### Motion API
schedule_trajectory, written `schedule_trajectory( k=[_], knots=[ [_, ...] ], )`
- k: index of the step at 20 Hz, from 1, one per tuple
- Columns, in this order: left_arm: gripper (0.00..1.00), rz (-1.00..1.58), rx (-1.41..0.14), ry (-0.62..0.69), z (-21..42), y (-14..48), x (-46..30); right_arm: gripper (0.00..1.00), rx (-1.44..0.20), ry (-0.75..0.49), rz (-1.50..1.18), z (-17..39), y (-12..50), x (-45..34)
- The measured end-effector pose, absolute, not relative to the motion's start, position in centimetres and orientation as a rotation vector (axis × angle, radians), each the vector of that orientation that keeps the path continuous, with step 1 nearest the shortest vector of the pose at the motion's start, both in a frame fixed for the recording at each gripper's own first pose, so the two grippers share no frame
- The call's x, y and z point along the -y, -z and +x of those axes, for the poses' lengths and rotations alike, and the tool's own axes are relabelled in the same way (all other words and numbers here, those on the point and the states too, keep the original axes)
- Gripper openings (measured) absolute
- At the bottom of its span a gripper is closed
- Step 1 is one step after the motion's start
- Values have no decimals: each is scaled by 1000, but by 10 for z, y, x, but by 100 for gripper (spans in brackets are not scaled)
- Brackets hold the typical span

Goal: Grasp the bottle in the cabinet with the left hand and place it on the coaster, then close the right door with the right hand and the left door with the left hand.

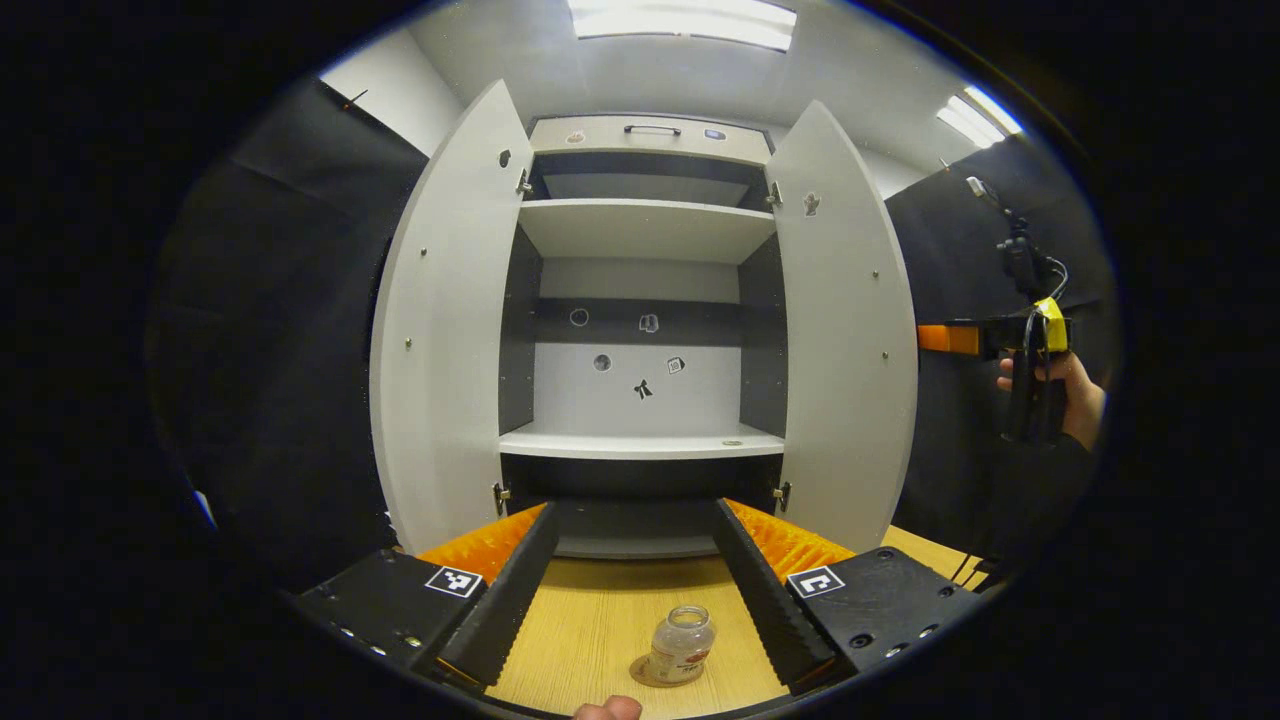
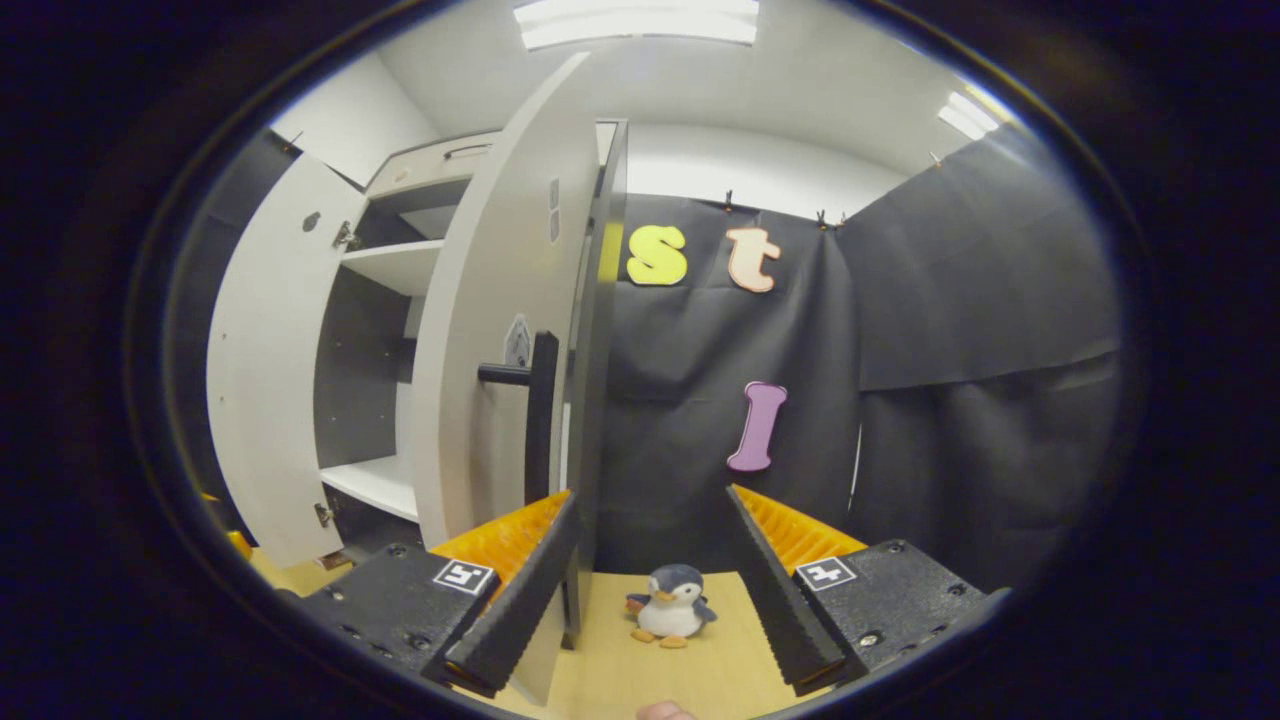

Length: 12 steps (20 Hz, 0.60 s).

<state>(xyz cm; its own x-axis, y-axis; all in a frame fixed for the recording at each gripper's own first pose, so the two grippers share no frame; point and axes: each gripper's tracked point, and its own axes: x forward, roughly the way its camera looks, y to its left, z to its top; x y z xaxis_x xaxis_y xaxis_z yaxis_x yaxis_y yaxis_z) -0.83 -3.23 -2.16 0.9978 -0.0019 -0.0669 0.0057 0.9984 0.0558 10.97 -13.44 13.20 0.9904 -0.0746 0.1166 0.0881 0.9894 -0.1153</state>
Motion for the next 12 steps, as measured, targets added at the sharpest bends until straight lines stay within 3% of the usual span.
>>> schedule_trajectory(
  k=[10,11,12],
  knots=[
    [95,34,-70,-54,-27,24,2,95,96,-87,-113,118,-122,41],
    [90,32,-71,-65,-29,25,-3,95,100,-93,-113,121,-121,34],
    [95,32,-73,-79,-32,25,-8,95,104,-104,-116,125,-120,25]
  ],
)
